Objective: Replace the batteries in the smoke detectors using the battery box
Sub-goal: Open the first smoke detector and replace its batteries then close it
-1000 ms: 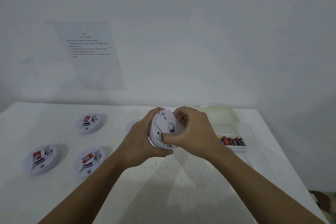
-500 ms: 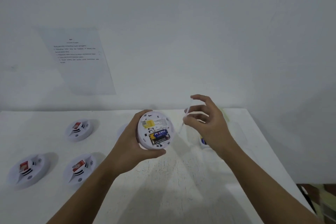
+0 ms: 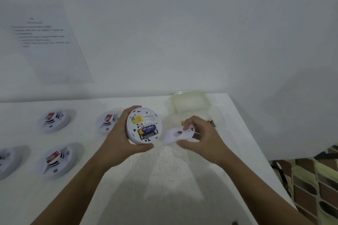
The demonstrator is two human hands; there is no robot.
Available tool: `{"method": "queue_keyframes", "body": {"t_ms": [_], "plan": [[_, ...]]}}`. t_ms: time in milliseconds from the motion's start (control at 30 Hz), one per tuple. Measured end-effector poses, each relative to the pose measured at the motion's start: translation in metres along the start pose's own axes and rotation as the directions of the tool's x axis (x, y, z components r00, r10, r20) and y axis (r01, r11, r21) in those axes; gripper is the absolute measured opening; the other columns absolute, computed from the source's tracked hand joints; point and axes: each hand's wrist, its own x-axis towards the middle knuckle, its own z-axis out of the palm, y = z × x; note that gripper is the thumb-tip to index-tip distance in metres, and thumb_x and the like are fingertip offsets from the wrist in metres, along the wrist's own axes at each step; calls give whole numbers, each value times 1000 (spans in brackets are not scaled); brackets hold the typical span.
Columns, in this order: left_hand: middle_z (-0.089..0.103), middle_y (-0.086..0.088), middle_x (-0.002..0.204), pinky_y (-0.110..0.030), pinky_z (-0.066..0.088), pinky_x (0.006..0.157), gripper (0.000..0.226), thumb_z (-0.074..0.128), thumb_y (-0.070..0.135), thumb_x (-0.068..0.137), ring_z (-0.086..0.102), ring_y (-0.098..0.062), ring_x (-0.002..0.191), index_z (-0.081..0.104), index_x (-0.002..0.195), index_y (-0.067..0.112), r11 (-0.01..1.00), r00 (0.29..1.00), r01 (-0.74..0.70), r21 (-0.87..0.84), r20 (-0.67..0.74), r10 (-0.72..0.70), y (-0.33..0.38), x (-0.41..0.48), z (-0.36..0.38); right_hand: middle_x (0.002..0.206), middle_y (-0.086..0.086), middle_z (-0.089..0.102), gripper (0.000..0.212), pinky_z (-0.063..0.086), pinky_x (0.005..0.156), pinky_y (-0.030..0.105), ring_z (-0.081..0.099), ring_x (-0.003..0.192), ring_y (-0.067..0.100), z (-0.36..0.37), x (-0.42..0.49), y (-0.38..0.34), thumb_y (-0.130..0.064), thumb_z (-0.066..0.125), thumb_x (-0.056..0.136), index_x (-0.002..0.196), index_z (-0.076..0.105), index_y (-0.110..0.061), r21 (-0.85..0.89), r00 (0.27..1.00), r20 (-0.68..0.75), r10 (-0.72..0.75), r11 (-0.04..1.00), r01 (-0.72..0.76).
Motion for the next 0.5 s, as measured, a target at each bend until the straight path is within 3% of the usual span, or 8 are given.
{"method": "queue_keyframes", "body": {"t_ms": [67, 133, 233, 367, 500], "plan": [[56, 25, 124, -11, 52, 88, 101, 95, 5, 57, 56, 1, 120, 42, 139, 30, 1000, 1000, 9, -1, -18, -9, -2, -4, -6, 91, -2, 64, 32, 55, 80, 35, 62, 88, 20, 14, -2, 6, -30, 84, 69, 89, 62, -18, -170, 993, 105, -46, 983, 64], [56, 14, 130, -26, 55, 95, 102, 97, 7, 56, 57, -8, 123, 42, 139, 30, 1000, 999, 22, -14, -25, -23, -6, -9, -14, 93, -5, 66, 34, 51, 82, 38, 60, 90, 15, 28, -5, 11, -32, 86, 67, 90, 63, -20, -309, 977, 207, -58, 943, 121], [54, 5, 134, -41, 55, 99, 102, 97, 21, 53, 57, -14, 124, 43, 138, 32, 998, 998, 52, -19, -34, -53, -11, -17, -24, 91, -13, 67, 34, 47, 85, 35, 58, 89, 6, 42, -5, 18, -45, 81, 67, 89, 65, -26, -457, 956, 279, -97, 862, 221], [56, 4, 133, -44, 56, 97, 100, 97, 8, 57, 58, -15, 124, 43, 139, 28, 996, 996, 84, -21, -30, -85, -19, -27, -28, 90, -17, 68, 35, 38, 85, 30, 55, 90, 6, 55, -3, 26, -59, 71, 69, 90, 66, -31, -623, 920, 380, -99, 708, 334], [57, 9, 132, -36, 57, 95, 100, 94, 2, 58, 58, -12, 125, 41, 140, 24, 996, 997, 83, -20, -6, -83, -22, -32, -29, 82, -13, 67, 30, 34, 89, 34, 52, 93, 10, 64, -4, 28, -55, 63, 71, 87, 68, -29, -714, 894, 445, -49, 583, 388]]}}
